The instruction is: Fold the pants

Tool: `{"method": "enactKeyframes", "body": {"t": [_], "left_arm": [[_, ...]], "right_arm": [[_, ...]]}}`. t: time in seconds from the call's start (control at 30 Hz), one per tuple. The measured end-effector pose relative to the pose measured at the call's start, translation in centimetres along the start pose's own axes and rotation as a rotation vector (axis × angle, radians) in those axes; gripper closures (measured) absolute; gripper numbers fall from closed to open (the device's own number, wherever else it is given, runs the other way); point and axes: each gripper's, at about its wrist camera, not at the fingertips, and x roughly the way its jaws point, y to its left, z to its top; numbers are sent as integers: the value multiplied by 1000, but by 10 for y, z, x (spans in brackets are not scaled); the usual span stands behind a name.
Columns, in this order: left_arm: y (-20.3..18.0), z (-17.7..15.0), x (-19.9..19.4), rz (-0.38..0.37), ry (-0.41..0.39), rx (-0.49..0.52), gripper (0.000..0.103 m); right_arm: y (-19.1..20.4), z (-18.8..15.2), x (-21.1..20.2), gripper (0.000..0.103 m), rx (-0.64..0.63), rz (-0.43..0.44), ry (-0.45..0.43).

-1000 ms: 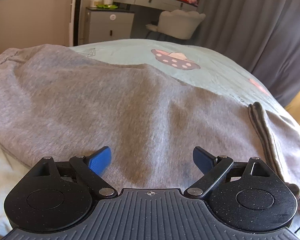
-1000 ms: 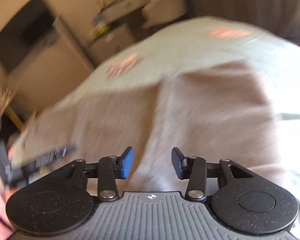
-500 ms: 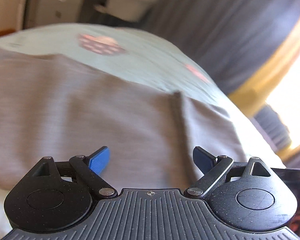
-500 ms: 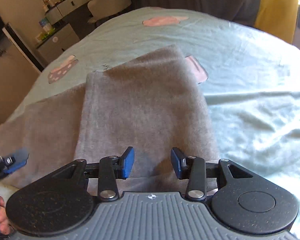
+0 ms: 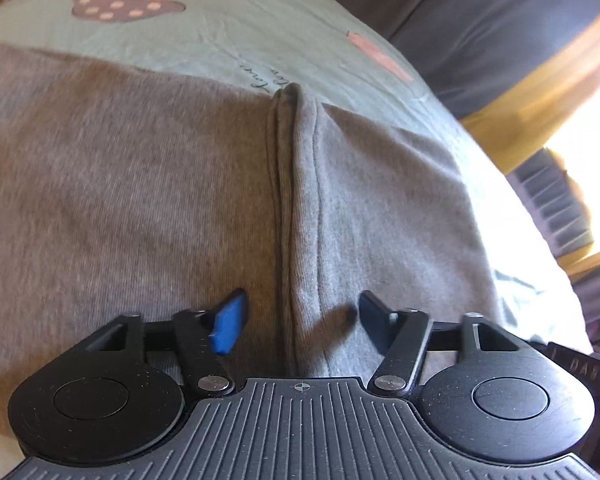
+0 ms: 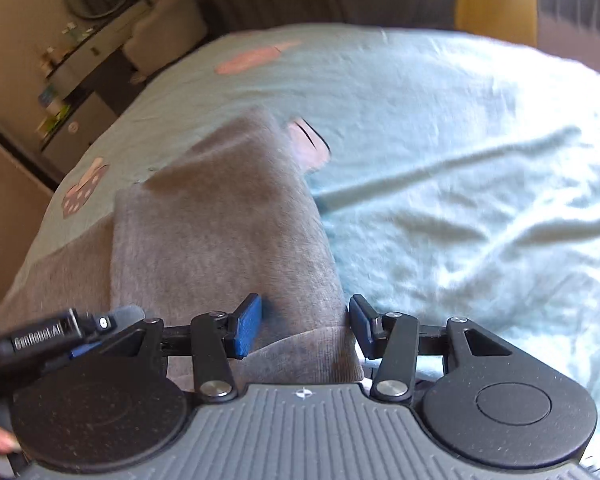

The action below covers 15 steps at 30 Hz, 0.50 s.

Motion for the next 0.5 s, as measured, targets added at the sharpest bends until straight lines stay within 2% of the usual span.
{"method": "enactKeyframes", "body": {"t": [0.1,0.17,0.2,0.3,0.37,0.43,0.5], "left_arm": [[-2,0,0,-8,5,-10,52],[-2,1,1,-21,15,-21,61],[0,1,2,-25,18,-28,62],[2,1,4,-28,18,-34,62],[4,2,6,-41,17,-50,59],[6,4,7,-66,18,-77,50],[5,5,10,-77,18,-76,50]], "right_arm": [[-6,3,9,55,57,25,15],[-7,4,12,53,67,25,12],[-7,4,13,52,69,25,11],[-7,4,13,51,78,27,10],[-8,4,13,50,83,27,7],[-10,5,14,48,89,27,10],[-10,5,14,48,93,29,10]]}}
